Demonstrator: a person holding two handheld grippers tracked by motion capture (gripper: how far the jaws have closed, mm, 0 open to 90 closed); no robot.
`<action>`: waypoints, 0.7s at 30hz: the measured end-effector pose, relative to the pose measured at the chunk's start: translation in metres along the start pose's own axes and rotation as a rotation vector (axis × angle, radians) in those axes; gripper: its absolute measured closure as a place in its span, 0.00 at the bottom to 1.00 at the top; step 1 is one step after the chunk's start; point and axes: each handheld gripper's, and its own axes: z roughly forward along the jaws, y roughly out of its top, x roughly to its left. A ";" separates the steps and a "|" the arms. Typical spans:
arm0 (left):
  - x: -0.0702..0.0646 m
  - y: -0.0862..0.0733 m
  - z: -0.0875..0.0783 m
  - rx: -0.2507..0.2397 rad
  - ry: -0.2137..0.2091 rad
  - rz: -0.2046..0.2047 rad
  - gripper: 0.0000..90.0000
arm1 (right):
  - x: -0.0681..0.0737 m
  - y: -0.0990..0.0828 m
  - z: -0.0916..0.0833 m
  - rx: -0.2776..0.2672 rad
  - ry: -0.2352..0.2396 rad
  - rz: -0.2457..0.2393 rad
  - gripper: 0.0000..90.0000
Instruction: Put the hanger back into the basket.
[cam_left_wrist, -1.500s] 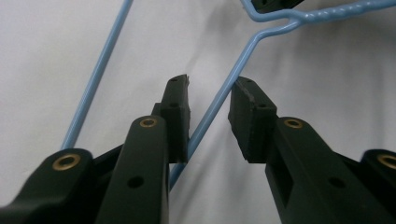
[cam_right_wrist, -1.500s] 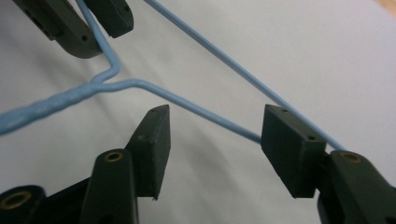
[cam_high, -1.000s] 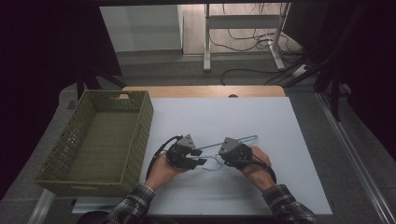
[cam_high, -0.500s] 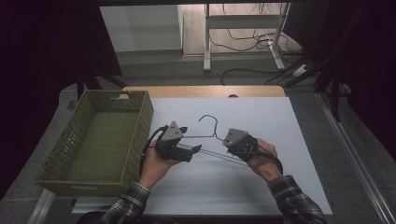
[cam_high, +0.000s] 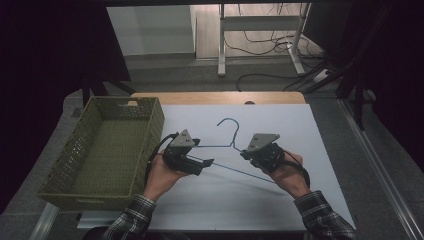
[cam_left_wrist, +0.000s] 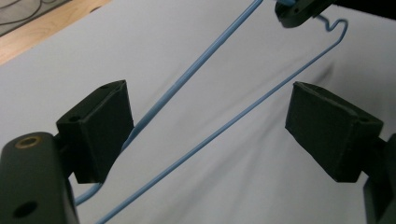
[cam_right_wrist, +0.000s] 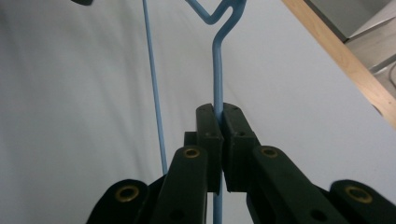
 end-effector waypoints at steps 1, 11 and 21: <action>-0.001 0.002 -0.001 0.011 -0.008 0.008 0.17 | 0.000 0.000 -0.002 -0.001 0.014 0.005 0.97; -0.009 0.012 -0.012 0.086 -0.051 0.127 0.36 | 0.009 0.000 -0.019 -0.016 0.120 0.013 0.97; -0.017 0.027 -0.020 0.193 -0.169 0.218 0.59 | 0.015 0.000 -0.027 -0.022 0.200 -0.012 0.97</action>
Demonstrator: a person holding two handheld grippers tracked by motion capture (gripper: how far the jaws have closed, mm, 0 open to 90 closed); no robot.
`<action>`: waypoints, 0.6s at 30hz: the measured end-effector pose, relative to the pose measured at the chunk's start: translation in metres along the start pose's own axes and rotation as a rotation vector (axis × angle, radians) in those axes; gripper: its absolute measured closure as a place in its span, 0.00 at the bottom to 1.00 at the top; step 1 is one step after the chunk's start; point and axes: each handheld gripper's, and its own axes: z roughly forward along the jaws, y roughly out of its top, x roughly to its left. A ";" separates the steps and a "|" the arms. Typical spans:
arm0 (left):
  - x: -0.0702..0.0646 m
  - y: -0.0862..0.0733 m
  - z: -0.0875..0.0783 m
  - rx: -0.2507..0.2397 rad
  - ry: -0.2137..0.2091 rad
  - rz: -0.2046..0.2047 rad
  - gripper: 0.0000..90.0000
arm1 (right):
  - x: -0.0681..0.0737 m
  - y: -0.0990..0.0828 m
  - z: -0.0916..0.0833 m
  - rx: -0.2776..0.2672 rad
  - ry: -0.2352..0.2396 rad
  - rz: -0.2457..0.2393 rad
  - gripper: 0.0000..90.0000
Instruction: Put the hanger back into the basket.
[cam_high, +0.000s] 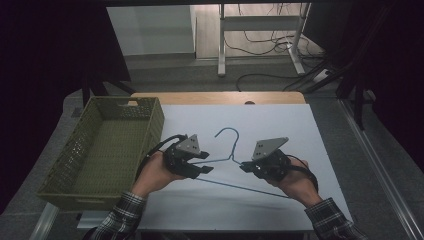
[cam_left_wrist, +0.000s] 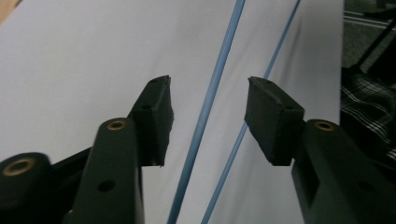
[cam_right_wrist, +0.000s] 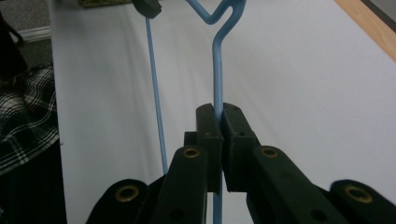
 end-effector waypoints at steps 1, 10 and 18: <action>0.001 0.002 -0.001 0.010 -0.017 0.005 0.60 | 0.001 0.000 0.000 0.003 0.002 -0.004 0.97; 0.016 0.014 0.008 0.108 -0.190 -0.004 0.75 | 0.005 0.004 0.000 0.016 0.022 -0.050 0.97; 0.024 0.015 0.018 0.139 -0.343 -0.046 0.88 | 0.006 0.002 0.001 0.036 0.032 -0.083 0.97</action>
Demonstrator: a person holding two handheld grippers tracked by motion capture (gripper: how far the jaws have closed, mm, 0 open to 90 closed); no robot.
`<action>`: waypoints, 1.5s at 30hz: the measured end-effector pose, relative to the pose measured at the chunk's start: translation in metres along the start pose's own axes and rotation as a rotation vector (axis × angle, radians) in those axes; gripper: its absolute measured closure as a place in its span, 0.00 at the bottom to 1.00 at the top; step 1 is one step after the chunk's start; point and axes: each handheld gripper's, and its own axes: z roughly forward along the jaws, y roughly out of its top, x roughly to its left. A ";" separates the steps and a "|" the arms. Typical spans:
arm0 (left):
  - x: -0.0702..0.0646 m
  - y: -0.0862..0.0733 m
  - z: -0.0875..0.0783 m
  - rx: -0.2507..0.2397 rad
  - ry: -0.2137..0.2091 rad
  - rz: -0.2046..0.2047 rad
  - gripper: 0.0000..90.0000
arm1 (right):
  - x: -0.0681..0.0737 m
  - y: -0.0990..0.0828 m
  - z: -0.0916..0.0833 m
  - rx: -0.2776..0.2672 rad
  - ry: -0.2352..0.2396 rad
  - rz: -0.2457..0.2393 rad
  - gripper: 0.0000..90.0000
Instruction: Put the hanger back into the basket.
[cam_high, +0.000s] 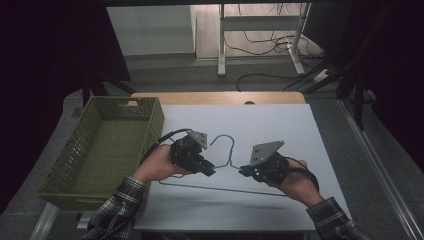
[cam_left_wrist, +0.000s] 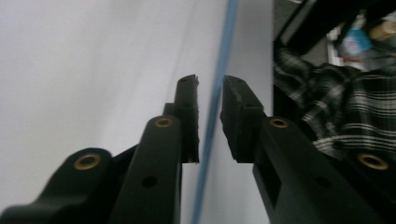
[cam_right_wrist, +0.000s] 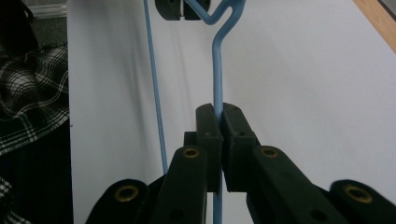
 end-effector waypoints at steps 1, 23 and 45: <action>0.000 0.000 0.001 0.006 -0.016 0.007 0.92 | -0.001 0.000 0.001 0.003 0.007 -0.006 0.97; 0.006 -0.017 0.006 -0.117 -0.119 -0.154 0.97 | -0.006 -0.002 0.002 0.003 -0.021 -0.001 0.85; 0.005 -0.031 -0.052 -0.207 -0.009 -0.202 0.97 | 0.003 -0.032 -0.035 -0.143 -0.068 0.250 0.25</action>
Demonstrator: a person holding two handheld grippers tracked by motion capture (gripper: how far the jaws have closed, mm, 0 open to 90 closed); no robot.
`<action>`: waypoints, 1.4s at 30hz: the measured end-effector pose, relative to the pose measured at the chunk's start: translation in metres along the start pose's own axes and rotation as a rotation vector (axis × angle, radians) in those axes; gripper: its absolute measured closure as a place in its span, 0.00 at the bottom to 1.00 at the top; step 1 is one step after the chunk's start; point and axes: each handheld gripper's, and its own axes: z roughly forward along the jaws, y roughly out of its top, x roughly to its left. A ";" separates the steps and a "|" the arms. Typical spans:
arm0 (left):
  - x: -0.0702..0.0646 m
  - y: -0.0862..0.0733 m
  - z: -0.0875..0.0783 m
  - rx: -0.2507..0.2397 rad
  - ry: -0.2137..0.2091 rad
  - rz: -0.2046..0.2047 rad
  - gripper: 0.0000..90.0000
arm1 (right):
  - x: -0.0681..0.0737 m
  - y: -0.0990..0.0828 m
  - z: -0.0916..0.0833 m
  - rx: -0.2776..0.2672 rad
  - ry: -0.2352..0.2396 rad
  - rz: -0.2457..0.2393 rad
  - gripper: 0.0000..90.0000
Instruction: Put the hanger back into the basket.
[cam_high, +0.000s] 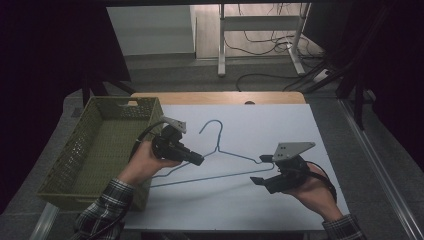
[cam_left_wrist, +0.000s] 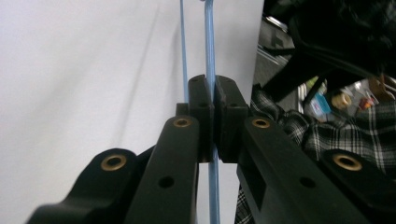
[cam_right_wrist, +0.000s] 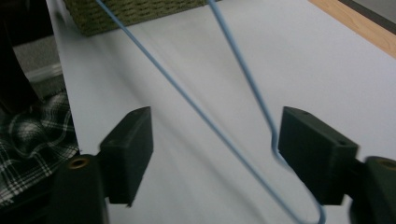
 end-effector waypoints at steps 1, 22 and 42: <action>0.000 -0.001 -0.007 -0.015 0.012 -0.003 0.97 | 0.001 -0.001 -0.001 -0.006 0.003 0.010 0.24; 0.005 -0.056 -0.127 -0.200 0.252 -0.095 0.97 | 0.019 -0.034 -0.012 -0.093 0.020 0.229 0.04; 0.015 -0.145 -0.217 -0.368 0.492 -0.215 0.97 | 0.017 -0.052 -0.012 -0.064 0.021 0.277 0.04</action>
